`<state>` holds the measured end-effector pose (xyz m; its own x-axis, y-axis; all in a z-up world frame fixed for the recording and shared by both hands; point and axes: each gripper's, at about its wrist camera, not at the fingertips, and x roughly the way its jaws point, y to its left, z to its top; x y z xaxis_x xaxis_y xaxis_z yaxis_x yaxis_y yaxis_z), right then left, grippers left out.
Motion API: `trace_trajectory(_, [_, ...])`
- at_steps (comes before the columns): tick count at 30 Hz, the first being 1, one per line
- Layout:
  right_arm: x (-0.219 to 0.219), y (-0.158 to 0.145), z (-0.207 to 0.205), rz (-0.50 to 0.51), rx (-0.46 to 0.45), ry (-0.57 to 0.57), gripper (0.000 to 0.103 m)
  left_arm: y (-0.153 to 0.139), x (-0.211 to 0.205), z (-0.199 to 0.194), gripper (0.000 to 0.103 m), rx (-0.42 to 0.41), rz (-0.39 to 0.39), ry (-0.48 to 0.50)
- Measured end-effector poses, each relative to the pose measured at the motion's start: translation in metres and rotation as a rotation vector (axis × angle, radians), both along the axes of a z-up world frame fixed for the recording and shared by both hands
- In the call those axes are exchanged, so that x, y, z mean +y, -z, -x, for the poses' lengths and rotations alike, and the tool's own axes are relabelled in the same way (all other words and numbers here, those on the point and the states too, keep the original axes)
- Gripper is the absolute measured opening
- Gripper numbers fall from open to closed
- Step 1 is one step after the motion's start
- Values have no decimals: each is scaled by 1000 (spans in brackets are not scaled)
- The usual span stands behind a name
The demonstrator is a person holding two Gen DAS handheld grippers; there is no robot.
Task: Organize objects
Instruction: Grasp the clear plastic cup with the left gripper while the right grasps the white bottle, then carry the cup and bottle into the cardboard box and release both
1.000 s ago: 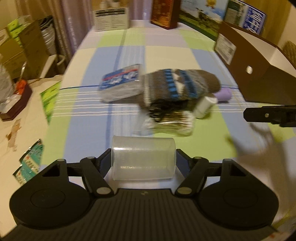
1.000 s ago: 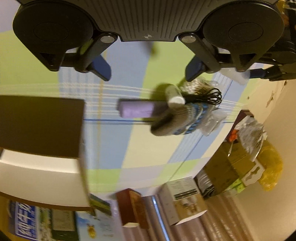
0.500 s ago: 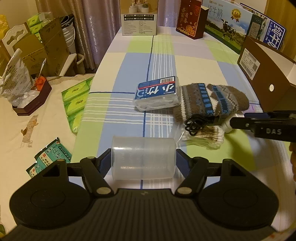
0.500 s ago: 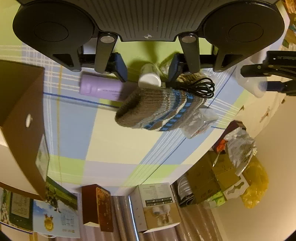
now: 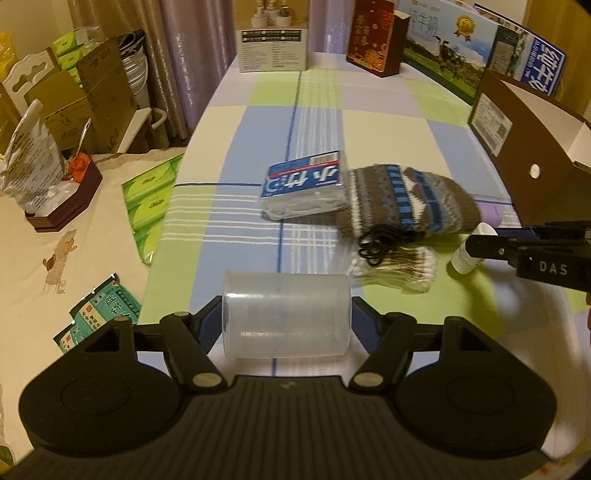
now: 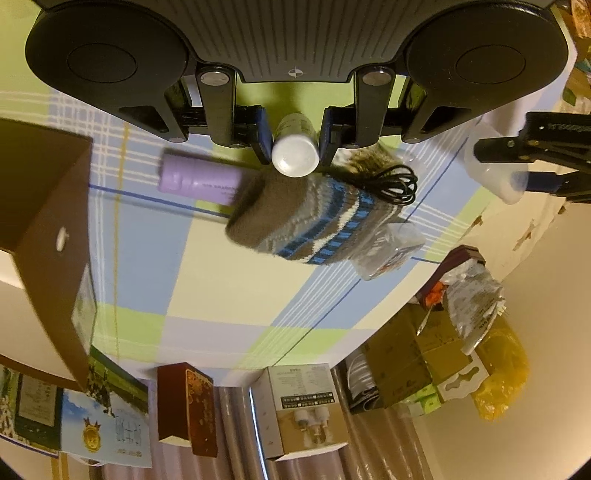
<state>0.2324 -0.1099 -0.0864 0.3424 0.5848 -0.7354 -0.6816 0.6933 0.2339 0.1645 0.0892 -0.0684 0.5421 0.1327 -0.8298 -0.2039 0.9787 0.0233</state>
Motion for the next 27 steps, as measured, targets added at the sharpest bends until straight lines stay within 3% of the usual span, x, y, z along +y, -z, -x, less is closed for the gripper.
trace_trajectory(9, [-56, -18, 14, -37, 22, 73, 24, -9, -41, 0, 68, -17, 14, 85])
trace_trajectory(27, [-204, -48, 23, -38, 36, 349, 24, -27, -160, -18, 68, -64, 69, 336])
